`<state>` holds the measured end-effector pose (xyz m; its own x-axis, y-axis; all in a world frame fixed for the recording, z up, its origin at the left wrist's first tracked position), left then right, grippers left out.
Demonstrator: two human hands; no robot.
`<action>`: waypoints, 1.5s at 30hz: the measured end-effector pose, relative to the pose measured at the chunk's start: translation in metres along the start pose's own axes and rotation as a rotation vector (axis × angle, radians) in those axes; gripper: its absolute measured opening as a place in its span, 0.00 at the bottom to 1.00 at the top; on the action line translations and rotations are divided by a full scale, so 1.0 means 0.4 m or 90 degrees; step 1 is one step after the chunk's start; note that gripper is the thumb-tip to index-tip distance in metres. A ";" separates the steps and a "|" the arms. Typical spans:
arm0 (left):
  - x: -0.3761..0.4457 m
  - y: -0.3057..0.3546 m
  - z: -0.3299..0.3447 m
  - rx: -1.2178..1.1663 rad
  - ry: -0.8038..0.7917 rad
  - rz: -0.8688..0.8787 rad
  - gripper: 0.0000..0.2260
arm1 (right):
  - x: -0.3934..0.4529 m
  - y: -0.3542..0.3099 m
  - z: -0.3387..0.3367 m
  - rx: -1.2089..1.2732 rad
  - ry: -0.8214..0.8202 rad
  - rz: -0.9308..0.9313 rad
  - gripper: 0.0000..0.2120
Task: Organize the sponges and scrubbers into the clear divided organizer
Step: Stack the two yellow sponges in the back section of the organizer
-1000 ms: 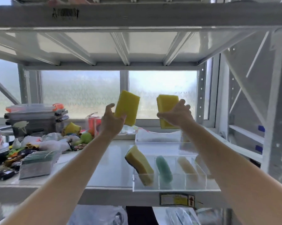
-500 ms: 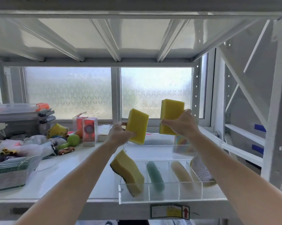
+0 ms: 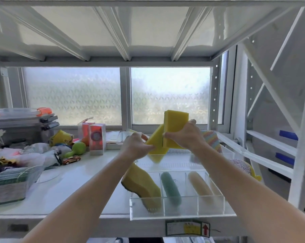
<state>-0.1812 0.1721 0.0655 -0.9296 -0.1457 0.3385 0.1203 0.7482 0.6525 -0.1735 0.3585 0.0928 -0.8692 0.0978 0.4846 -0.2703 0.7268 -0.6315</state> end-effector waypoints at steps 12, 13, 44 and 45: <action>0.003 -0.007 -0.030 0.110 0.045 0.022 0.24 | -0.005 -0.011 0.027 -0.011 -0.021 -0.006 0.45; 0.002 -0.006 -0.028 0.108 0.041 0.028 0.23 | -0.006 -0.012 0.032 -0.014 -0.025 -0.005 0.45; 0.011 -0.032 0.019 0.083 -0.083 0.030 0.24 | -0.030 -0.050 0.158 -0.063 -0.245 0.063 0.20; 0.010 -0.034 0.018 0.078 -0.080 0.030 0.24 | -0.030 -0.047 0.162 -0.052 -0.253 0.074 0.20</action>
<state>-0.1891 0.1660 0.0530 -0.9613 -0.0320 0.2738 0.1284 0.8270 0.5474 -0.1847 0.2996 0.0596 -0.9883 -0.0761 0.1322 -0.1416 0.7799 -0.6097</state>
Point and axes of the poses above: each hand's wrist, its own x-axis towards the middle knuckle, its own z-axis out of the palm, y = z × x, the point moved 9 cm from there along x, towards the middle knuckle, and after that the axes turned 7 degrees about -z, right-handed, at the moved point
